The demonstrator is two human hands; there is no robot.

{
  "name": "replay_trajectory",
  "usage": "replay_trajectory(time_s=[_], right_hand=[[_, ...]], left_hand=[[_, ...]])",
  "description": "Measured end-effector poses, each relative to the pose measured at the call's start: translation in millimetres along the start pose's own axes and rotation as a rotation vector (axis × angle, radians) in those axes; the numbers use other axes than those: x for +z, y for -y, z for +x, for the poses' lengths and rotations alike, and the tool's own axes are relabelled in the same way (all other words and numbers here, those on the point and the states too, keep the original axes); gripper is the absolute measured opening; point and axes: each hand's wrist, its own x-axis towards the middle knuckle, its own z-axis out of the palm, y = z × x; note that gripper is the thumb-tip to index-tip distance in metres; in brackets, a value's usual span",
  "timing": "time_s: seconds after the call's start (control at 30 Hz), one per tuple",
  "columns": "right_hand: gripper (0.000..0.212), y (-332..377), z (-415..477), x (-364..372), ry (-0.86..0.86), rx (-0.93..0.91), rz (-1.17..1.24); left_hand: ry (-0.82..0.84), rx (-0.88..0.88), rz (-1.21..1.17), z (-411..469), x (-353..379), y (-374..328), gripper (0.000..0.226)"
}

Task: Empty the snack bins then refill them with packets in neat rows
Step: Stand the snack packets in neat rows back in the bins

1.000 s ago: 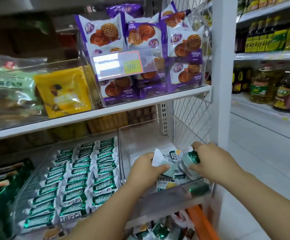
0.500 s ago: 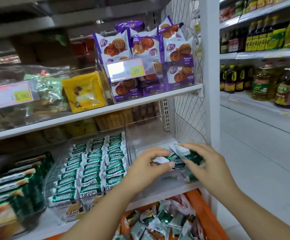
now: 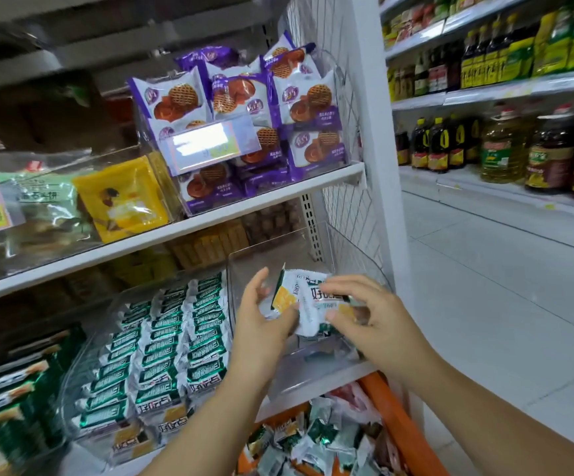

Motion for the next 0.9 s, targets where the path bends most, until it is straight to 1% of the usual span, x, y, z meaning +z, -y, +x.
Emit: replay_trajectory(time_s=[0.07,0.1,0.17,0.2,0.27,0.3,0.33,0.4,0.43,0.5,0.53,0.6,0.67,0.77,0.87,0.9], right_hand=[[0.046,1,-1,-2,0.031,0.091,0.076],[0.051,1,-1,-4,0.041,0.131,0.07],[0.057,-1,0,-9,0.063,0.202,0.03],[0.055,-1,2,-11,0.074,0.235,0.034],[0.038,-1,3,-14,0.08,0.281,0.069],[0.033,-2,4,-14,0.075,0.304,0.092],[0.035,-3,4,-14,0.066,0.321,0.129],[0.045,-5,4,-11,0.02,0.378,0.262],[0.046,-4,4,-8,-0.008,0.407,0.323],[0.04,-3,3,-3,-0.051,0.463,0.378],[0.039,-3,3,0,-0.063,0.491,0.387],[0.041,-3,3,7,-0.07,0.524,0.41],[0.047,-3,3,11,-0.064,0.535,0.422],[0.044,0,3,10,-0.031,0.531,0.443],[0.053,1,3,7,0.023,0.522,0.528],[0.052,2,4,6,0.043,0.519,0.571]], left_hand=[[0.062,-0.145,-0.208,-1,3,-6,0.05],[0.087,-0.185,-0.255,-1,3,-8,0.049],[0.133,-0.209,-0.287,-5,5,-11,0.044],[0.147,-0.214,-0.294,-7,7,-13,0.041],[0.164,-0.23,-0.31,-10,10,-16,0.035],[0.175,-0.244,-0.322,-11,11,-17,0.033],[0.183,-0.26,-0.333,-12,13,-18,0.03],[0.162,-0.29,-0.346,-11,16,-17,0.024],[0.155,-0.307,-0.356,-12,18,-18,0.02],[0.144,-0.35,-0.415,-15,25,-19,0.015],[0.147,-0.364,-0.465,-18,28,-21,0.017],[0.187,-0.368,-0.525,-22,35,-22,0.033],[0.246,-0.32,-0.474,-24,38,-20,0.042],[0.242,-0.274,-0.376,-21,33,-16,0.032],[0.24,-0.265,-0.326,-15,25,-17,0.033],[0.244,-0.27,-0.333,-12,22,-17,0.028]])
